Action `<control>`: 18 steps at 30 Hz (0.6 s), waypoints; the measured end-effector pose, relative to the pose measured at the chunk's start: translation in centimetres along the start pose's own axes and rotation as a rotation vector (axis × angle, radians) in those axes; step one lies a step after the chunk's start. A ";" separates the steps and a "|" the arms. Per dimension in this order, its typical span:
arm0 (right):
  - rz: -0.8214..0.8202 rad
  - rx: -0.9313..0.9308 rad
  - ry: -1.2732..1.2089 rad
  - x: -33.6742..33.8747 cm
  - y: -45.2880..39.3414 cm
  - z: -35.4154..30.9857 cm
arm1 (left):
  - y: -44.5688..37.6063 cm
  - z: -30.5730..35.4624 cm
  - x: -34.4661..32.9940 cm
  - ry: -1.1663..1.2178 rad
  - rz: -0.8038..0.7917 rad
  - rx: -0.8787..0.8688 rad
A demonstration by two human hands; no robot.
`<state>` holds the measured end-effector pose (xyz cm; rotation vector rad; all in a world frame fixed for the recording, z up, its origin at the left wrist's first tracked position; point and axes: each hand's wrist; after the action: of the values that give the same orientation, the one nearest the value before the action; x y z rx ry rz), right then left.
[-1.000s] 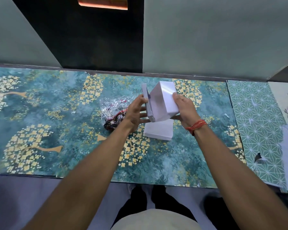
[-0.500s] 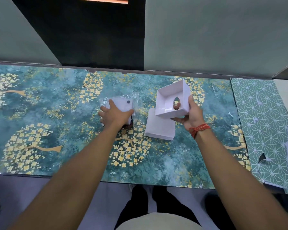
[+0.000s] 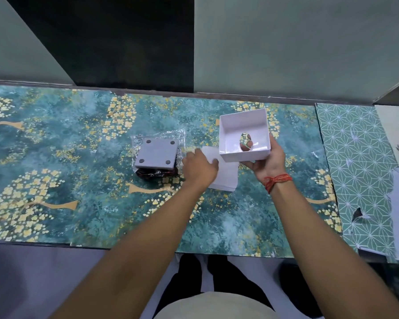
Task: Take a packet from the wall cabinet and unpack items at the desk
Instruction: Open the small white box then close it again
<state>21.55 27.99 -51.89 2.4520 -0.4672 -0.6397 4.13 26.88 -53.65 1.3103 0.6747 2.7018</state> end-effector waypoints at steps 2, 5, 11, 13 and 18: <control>0.025 0.007 -0.019 0.8 -0.3 -0.3 | -0.1 0.3 -1.4 -0.027 -0.149 0.166; 0.040 0.013 -0.032 1.5 -0.5 -0.4 | -0.4 0.9 -2.6 -0.026 -0.131 0.259; 0.040 0.019 -0.029 2.0 -0.6 -0.3 | -2.0 1.1 -3.0 0.099 -0.152 0.417; 0.052 0.014 -0.021 2.3 -0.6 -0.5 | -2.1 1.0 -2.8 0.203 -0.191 0.409; 0.106 0.016 -0.028 3.2 -0.5 -1.2 | -2.1 -0.2 -1.7 0.489 -0.188 0.340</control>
<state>24.95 27.47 -52.40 2.4181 -0.6109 -0.6290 4.82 28.27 -55.82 0.5667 1.2737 2.8430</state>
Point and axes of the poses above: each hand's wrist, its own y-axis away from the middle knuckle, its own x-axis out of the back of the hand, z = x × y, and after that the axes turned 1 degree about y, right-handed
